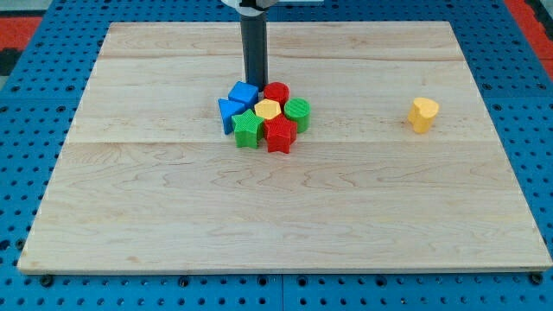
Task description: Place the green star at the top left side of the board
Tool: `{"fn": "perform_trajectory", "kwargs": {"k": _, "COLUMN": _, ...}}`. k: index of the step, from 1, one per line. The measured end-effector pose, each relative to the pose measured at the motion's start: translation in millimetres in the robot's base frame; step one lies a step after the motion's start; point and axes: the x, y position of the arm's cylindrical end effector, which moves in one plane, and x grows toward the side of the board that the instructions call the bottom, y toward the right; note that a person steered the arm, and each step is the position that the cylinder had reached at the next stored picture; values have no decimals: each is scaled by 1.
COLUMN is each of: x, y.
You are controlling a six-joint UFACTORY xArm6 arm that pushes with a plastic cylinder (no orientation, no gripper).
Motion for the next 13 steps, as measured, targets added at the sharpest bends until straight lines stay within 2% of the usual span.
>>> {"fn": "perform_trajectory", "kwargs": {"k": 3, "x": 0, "y": -3}}
{"fn": "perform_trajectory", "kwargs": {"k": 5, "x": 0, "y": -114}}
{"fn": "perform_trajectory", "kwargs": {"k": 6, "x": 55, "y": -130}}
{"fn": "perform_trajectory", "kwargs": {"k": 7, "x": 117, "y": -73}}
{"fn": "perform_trajectory", "kwargs": {"k": 8, "x": 130, "y": 3}}
{"fn": "perform_trajectory", "kwargs": {"k": 9, "x": 105, "y": 6}}
{"fn": "perform_trajectory", "kwargs": {"k": 10, "x": 78, "y": -61}}
{"fn": "perform_trajectory", "kwargs": {"k": 11, "x": 35, "y": -90}}
{"fn": "perform_trajectory", "kwargs": {"k": 12, "x": 20, "y": -107}}
{"fn": "perform_trajectory", "kwargs": {"k": 13, "x": 19, "y": -89}}
